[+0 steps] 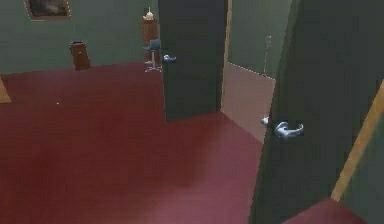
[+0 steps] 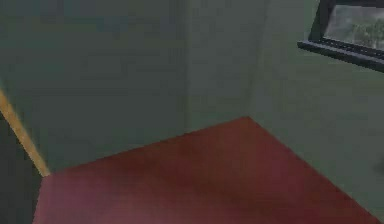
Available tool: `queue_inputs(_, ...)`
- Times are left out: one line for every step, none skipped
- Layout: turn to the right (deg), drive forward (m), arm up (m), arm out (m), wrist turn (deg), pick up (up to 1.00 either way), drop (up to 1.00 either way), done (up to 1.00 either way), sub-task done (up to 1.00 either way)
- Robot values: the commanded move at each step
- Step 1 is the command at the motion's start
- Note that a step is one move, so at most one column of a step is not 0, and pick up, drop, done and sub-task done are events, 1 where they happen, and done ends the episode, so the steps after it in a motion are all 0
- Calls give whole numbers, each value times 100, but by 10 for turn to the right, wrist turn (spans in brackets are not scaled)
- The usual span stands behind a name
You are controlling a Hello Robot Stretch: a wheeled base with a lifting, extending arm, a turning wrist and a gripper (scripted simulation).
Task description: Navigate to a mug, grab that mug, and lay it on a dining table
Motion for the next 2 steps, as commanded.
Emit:
queue_inputs(-450,0,0,0,0,0,0,0,0)
queue_inputs(-30,0,0,0,0,0,0,0,0)
